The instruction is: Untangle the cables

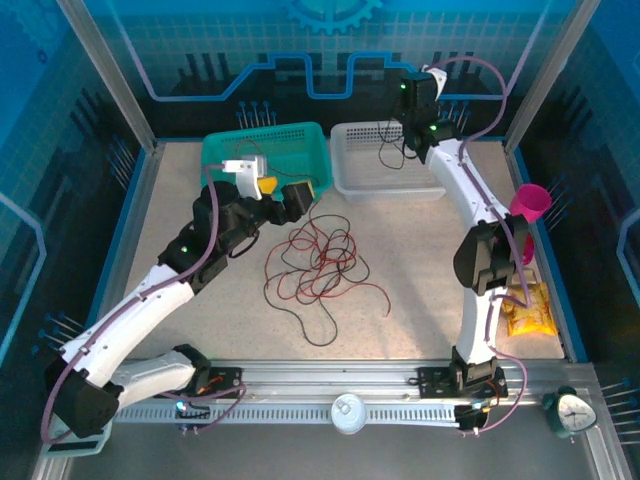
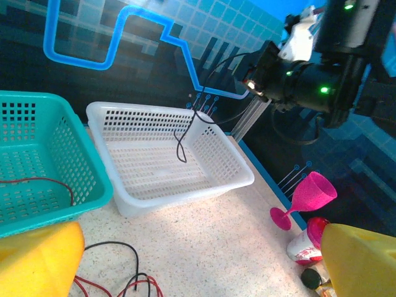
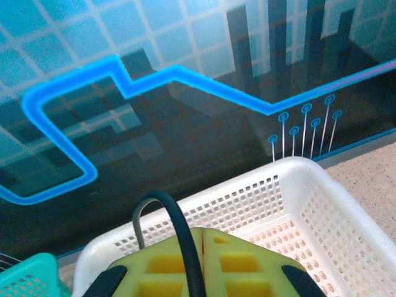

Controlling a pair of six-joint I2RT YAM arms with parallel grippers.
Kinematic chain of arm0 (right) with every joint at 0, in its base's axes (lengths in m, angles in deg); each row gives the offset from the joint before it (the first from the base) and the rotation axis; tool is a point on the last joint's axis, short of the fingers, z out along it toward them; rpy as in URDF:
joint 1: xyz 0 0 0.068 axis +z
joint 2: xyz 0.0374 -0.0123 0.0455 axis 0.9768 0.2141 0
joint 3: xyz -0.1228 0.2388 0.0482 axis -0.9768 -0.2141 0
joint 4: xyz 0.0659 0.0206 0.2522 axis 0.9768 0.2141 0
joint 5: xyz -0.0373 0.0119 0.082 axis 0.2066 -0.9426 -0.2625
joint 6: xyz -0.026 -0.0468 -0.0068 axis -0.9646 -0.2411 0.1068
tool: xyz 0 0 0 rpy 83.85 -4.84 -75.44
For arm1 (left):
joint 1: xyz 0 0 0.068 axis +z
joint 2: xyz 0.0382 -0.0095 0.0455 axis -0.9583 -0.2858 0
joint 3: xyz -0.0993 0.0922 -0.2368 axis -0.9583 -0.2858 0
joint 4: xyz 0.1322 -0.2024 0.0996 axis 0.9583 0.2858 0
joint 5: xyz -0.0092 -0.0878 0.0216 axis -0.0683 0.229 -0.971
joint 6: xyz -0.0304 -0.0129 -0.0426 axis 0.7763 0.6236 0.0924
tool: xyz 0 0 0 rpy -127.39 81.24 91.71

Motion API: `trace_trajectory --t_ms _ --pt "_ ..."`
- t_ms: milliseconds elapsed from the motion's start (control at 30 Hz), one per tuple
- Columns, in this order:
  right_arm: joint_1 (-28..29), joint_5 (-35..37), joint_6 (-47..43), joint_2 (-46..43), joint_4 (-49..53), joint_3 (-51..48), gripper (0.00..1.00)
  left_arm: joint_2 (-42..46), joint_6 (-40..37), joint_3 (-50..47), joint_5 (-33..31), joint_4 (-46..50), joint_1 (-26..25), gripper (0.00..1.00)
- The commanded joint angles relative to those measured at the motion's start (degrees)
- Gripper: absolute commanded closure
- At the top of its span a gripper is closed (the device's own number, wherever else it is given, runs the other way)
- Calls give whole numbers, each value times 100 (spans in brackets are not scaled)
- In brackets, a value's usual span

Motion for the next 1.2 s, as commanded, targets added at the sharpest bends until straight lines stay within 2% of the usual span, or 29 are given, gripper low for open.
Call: trace_trajectory --t_ms 0,100,133,167,233,300,367,500,667,867,1033,1167 --pt "-76 -455 -23 615 269 540 100 -48 144 170 152 95 46 1" --pt "-125 -796 -59 1314 988 1436 100 -114 164 170 168 103 46 1" --pt "-125 -864 -73 1476 1219 1634 96 -131 176 179 169 113 46 1" --pt "-125 -977 -94 1599 1400 1804 85 -148 177 188 181 125 46 1" --pt "-125 -1036 -80 1780 1669 1901 54 -185 182 235 202 178 51 1" --pt "-166 -1065 -8 1721 1873 1836 34 -218 191 298 254 242 46 1" --pt "-215 -1080 52 1514 1960 1622 20 -253 192 365 289 311 47 1" --pt "-277 -1092 190 849 1784 781 13 -364 140 531 336 483 47 1" --pt "-246 -1283 224 -195 1203 -465 14 -475 101 635 252 575 47 1" --pt "-194 -2023 375 -1362 437 -1897 16 -553 23 600 -24 806 49 1" --pt "187 -2483 422 -2137 79 -2831 18 -632 9 499 -280 1265 54 1" --pt "766 -2686 475 -2722 -156 -3763 19 -671 223 226 -457 1691 59 1"
